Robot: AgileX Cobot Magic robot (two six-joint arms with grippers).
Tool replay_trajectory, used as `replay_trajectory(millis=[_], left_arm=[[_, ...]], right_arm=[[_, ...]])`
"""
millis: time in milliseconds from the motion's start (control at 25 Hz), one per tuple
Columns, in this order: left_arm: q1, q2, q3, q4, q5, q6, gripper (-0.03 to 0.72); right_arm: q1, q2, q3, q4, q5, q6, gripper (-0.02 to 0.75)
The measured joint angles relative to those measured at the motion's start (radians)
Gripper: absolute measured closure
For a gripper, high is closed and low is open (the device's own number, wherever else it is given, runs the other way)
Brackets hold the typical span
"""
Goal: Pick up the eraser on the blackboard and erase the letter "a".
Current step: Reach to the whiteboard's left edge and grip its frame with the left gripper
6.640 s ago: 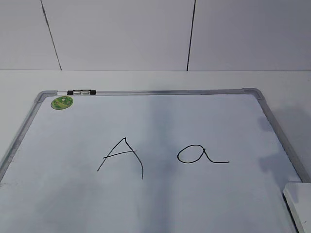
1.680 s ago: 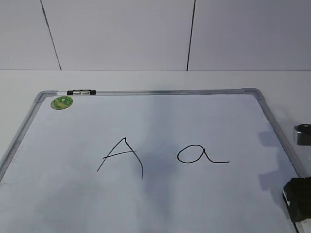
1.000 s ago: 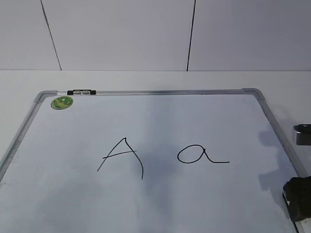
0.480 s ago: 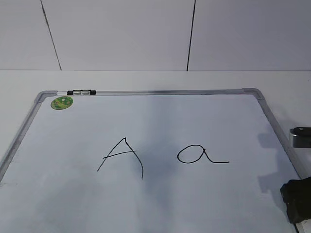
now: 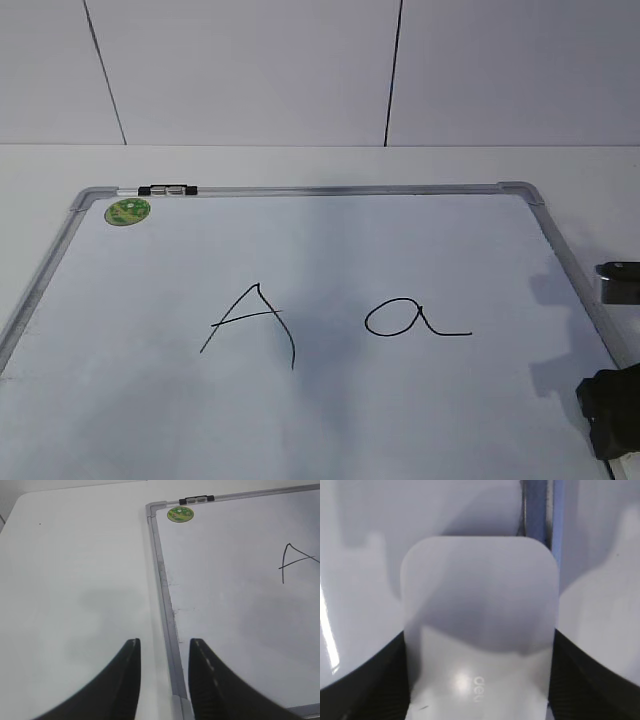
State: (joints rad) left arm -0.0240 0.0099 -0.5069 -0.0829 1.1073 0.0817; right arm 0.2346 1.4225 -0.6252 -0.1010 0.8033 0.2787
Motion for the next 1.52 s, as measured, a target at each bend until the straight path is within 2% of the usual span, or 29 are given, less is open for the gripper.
replay_trajectory(millis=[280,520,1000,1240,1520], left_arm=[[0.0,0.0,0.0,0.0,0.0,0.0,0.443],[0.0,0.0,0.0,0.0,0.0,0.0,0.443],[0.0,0.014,0.0,-0.022,-0.002,0.0,0.432],[0.0,0.229,-0.047,-0.033,-0.072,0.0,0.335],[-0.047,0.573,-0.108,-0.064,-0.184,-0.004,0.319]], right_arm=[[0.0,0.0,0.0,0.0,0.005,0.0,0.19],[0.0,-0.033,-0.051,-0.002,0.069,0.0,0.19],[0.0,-0.111,-0.242,-0.005,0.327,0.0,0.19],[0.0,-0.111,-0.277,-0.005,0.351,0.0,0.19],[0.0,-0.111,-0.279,-0.017,0.372,0.0,0.19]])
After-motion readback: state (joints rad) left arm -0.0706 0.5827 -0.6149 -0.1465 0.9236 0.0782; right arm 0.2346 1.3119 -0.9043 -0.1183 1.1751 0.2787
